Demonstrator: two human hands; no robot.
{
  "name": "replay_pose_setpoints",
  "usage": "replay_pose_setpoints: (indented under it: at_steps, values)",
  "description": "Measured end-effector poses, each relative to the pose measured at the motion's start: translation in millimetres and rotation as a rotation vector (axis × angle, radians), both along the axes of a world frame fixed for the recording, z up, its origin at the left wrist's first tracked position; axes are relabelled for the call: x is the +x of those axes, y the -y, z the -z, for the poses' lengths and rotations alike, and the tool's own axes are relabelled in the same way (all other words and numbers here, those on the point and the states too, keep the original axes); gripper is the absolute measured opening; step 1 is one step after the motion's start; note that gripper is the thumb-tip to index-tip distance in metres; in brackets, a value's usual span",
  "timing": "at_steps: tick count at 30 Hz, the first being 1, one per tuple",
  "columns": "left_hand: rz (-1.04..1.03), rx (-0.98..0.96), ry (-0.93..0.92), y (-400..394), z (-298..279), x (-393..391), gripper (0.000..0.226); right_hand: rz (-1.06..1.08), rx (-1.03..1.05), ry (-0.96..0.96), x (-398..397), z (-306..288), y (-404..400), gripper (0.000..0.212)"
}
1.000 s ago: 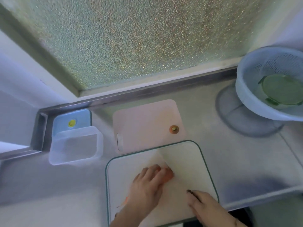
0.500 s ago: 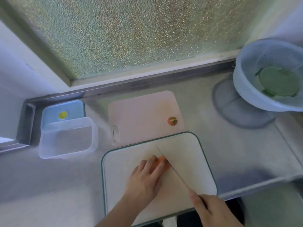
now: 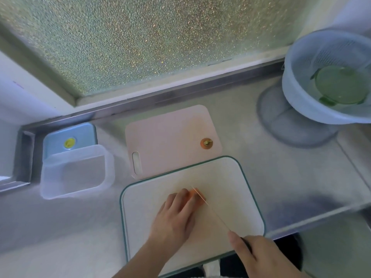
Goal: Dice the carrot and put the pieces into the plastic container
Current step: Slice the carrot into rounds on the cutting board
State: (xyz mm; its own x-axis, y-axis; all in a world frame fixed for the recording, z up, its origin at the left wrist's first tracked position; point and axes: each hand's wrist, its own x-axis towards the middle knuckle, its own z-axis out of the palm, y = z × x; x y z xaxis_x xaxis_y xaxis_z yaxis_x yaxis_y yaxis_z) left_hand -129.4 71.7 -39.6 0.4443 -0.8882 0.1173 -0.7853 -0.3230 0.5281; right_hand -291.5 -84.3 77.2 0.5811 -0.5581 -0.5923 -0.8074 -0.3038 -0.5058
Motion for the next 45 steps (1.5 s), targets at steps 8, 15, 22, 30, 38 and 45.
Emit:
replay_pose_setpoints:
  at_steps: [8,15,22,30,38,45]
  values:
    - [0.014,0.025,0.01,-1.5,8.0,2.8,0.043,-0.09,0.103,-0.035,21.9,10.7,2.0,0.063]
    - [0.003,-0.027,0.023,1.1,1.7,-1.2,0.041,-0.148,0.192,0.032,58.8,42.1,2.1,0.063]
    - [-0.046,-0.061,0.001,3.1,-2.9,1.1,0.046,-0.121,0.17,0.128,46.4,27.8,8.4,0.07]
    - [-0.024,-0.07,-0.031,0.7,0.0,2.6,0.04,-0.004,-0.072,0.02,8.7,13.6,-10.7,0.113]
    - [-0.016,-0.059,-0.032,1.1,0.6,2.4,0.039,-0.043,-0.038,-0.01,16.0,7.1,-12.2,0.091]
    - [-0.027,-0.1,-0.042,4.2,-5.3,4.6,0.038,-0.147,0.146,0.009,45.5,23.0,-5.2,0.078]
